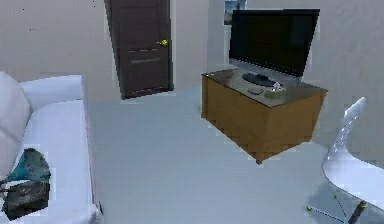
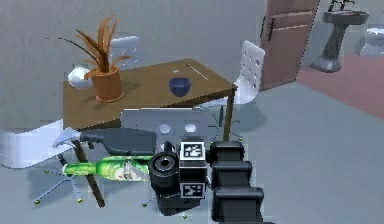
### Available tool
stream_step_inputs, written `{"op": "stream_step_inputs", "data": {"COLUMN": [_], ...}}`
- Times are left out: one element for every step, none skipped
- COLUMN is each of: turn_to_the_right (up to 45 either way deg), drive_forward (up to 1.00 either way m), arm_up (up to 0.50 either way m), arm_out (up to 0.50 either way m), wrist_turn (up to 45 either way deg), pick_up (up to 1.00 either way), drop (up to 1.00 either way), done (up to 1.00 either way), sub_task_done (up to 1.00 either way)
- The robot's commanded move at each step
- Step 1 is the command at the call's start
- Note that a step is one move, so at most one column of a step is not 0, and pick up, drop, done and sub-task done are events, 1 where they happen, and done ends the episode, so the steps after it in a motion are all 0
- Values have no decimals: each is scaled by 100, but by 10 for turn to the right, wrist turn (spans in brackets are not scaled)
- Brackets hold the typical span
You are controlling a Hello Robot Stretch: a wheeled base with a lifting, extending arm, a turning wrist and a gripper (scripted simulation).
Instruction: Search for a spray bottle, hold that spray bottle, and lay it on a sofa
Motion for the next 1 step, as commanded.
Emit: {"op": "stream_step_inputs", "data": {"turn_to_the_right": [150], "drive_forward": [0], "arm_up": [0], "arm_out": [0], "wrist_turn": [0], "pick_up": [0], "drop": [0], "done": [0], "sub_task_done": [0]}}
